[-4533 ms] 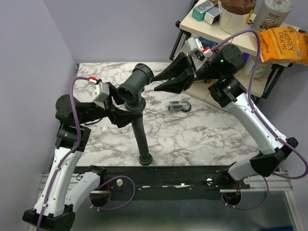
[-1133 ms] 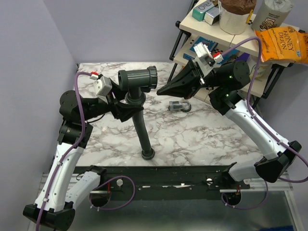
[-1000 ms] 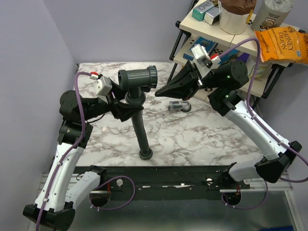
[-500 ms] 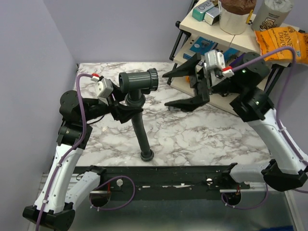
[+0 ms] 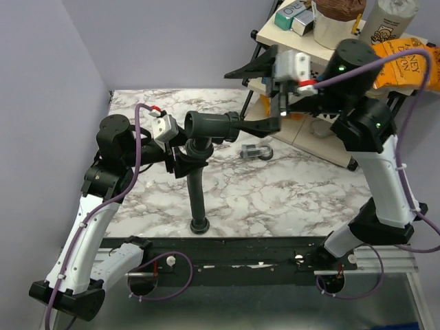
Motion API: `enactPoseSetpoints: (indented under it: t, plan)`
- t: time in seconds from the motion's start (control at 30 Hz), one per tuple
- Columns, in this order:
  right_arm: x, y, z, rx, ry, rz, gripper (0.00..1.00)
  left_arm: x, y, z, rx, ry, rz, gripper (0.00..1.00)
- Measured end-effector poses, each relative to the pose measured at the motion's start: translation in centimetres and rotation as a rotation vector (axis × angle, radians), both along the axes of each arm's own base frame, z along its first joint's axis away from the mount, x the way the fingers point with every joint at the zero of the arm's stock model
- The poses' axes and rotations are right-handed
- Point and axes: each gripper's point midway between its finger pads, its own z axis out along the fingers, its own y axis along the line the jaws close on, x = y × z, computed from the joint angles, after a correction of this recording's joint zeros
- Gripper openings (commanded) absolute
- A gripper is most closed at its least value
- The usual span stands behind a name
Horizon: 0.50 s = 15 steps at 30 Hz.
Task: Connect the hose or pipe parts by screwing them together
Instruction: Install the adaptor on the pipeline.
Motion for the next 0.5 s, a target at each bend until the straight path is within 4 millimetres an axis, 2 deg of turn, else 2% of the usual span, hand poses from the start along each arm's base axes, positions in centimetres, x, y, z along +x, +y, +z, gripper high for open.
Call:
enactPoseSetpoints:
  t: [0.13, 0.23, 0.43, 0.5]
  plan:
    - [1.6, 2.7, -4.7, -0.128, 0.072, -0.026, 0.98, -0.2, 0.1, 0.0, 0.027, -0.030, -0.011, 0.00]
    - [1.9, 3.4, -7.0, -0.197, 0.114, -0.034, 0.95, -0.2, 0.2, -0.4, 0.044, -0.030, -0.008, 0.00]
    - [1.6, 3.1, -7.6, -0.231, 0.132, -0.051, 0.83, -0.2, 0.1, -0.5, 0.053, -0.048, -0.012, 0.00]
    - [1.4, 3.1, -7.6, -0.234, 0.133, -0.049, 0.74, -0.1, 0.1, -0.5, 0.055, -0.056, -0.011, 0.00]
